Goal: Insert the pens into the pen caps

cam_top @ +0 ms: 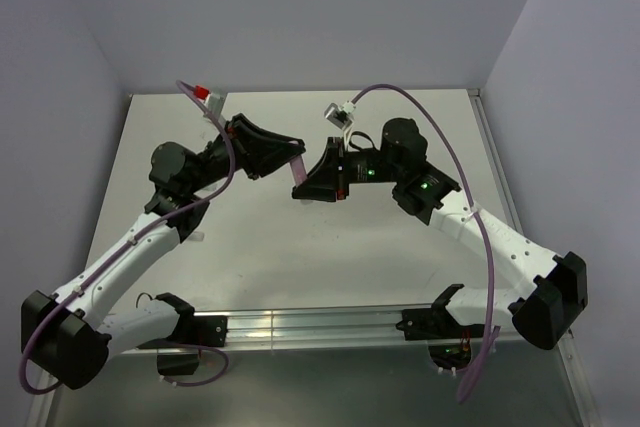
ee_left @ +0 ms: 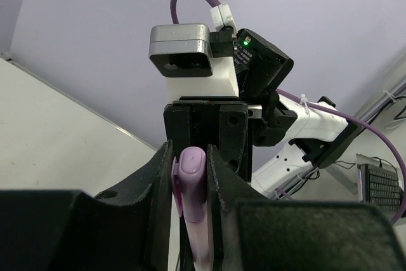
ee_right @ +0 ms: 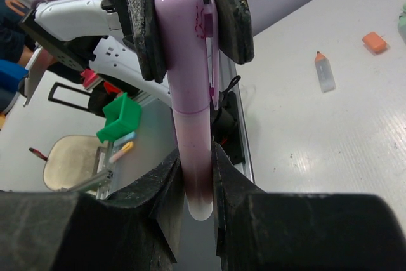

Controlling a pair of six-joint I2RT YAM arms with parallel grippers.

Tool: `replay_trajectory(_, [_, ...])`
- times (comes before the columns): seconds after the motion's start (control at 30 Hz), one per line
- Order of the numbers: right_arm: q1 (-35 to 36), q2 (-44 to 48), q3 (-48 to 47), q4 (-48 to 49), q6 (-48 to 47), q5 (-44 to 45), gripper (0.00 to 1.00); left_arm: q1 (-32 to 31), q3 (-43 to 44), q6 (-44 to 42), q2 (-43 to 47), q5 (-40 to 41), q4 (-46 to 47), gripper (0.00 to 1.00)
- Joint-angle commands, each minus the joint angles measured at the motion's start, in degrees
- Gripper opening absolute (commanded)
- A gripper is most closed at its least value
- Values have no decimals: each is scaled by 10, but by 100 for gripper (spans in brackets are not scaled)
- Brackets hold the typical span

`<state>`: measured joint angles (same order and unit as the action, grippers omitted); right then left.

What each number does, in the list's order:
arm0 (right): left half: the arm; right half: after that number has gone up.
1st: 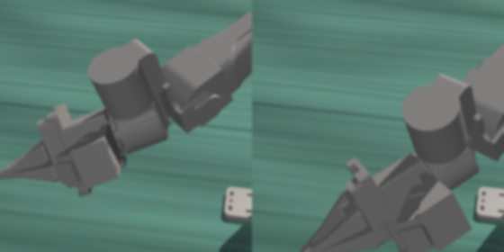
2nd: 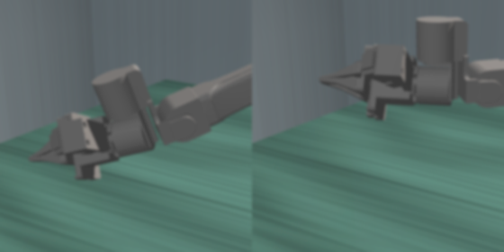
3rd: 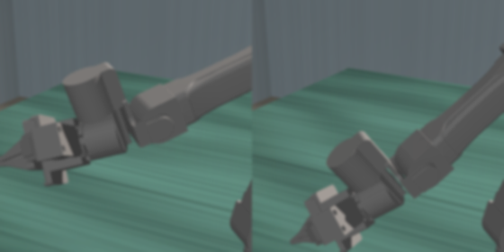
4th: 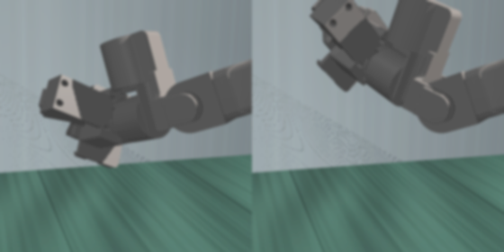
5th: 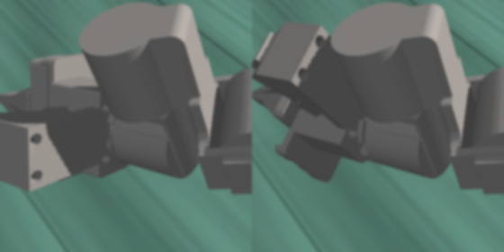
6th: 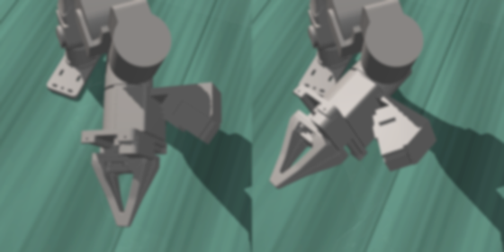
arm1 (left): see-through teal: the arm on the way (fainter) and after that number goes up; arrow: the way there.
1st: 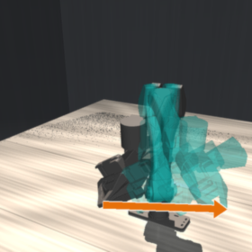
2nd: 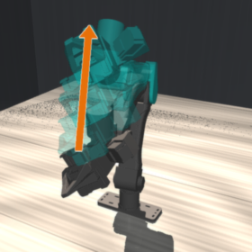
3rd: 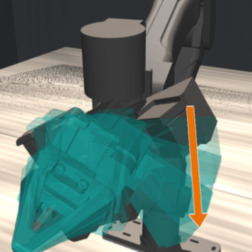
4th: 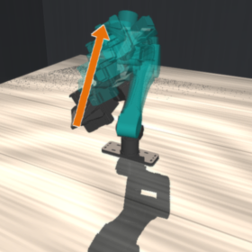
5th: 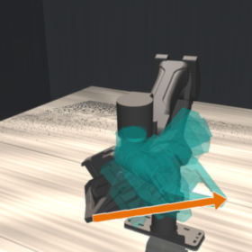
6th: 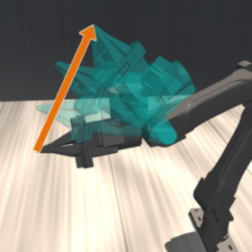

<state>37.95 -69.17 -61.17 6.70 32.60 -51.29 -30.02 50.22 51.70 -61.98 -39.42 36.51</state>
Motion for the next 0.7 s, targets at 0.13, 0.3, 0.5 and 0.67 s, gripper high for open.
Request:
replay_trajectory(0.13, [-46,21,-22,96,35,100,0,-60,-35,-27,7,-106,-28,0])
replay_trajectory(0.3, [-50,21,-23,96,37,103,0,-79,-46,-35,11,-99,-38,0])
replay_trajectory(0.5, [-64,21,-19,111,52,99,0,-95,-61,-42,18,-88,-48,0])
replay_trajectory(0.67, [-71,24,-20,116,60,103,0,-104,-67,-49,20,-80,-59,0])
